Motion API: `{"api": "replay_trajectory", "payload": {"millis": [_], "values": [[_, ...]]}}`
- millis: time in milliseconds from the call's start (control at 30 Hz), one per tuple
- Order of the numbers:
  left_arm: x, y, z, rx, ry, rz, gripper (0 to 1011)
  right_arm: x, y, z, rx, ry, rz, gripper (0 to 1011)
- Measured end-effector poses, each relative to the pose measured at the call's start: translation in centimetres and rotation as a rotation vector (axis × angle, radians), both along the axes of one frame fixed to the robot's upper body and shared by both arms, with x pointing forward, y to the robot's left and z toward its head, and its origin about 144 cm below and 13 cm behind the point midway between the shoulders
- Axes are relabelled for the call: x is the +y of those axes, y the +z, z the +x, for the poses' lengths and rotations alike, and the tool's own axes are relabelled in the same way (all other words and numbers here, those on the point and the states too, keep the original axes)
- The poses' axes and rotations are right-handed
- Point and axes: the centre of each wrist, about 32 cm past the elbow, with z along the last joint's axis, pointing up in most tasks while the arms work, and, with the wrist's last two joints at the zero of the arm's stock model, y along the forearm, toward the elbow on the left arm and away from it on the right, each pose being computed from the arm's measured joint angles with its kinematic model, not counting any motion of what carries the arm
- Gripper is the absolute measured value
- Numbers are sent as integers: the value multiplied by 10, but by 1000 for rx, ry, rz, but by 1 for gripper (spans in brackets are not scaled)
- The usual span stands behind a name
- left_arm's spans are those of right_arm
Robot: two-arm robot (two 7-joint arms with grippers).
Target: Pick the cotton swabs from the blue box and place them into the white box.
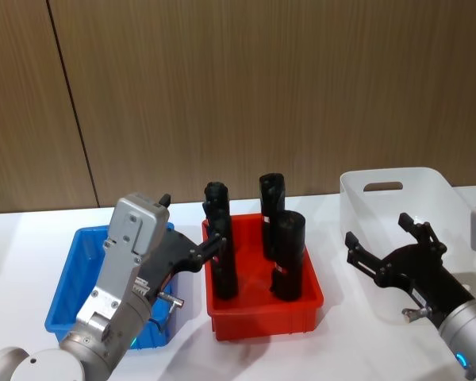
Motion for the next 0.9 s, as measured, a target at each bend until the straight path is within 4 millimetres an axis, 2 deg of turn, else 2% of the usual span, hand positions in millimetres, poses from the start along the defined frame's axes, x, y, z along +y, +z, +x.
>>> {"api": "replay_trajectory", "payload": {"millis": [900], "values": [[0, 0, 0, 0, 0, 0, 1004, 0, 0, 0, 0, 0, 0, 1002]]}}
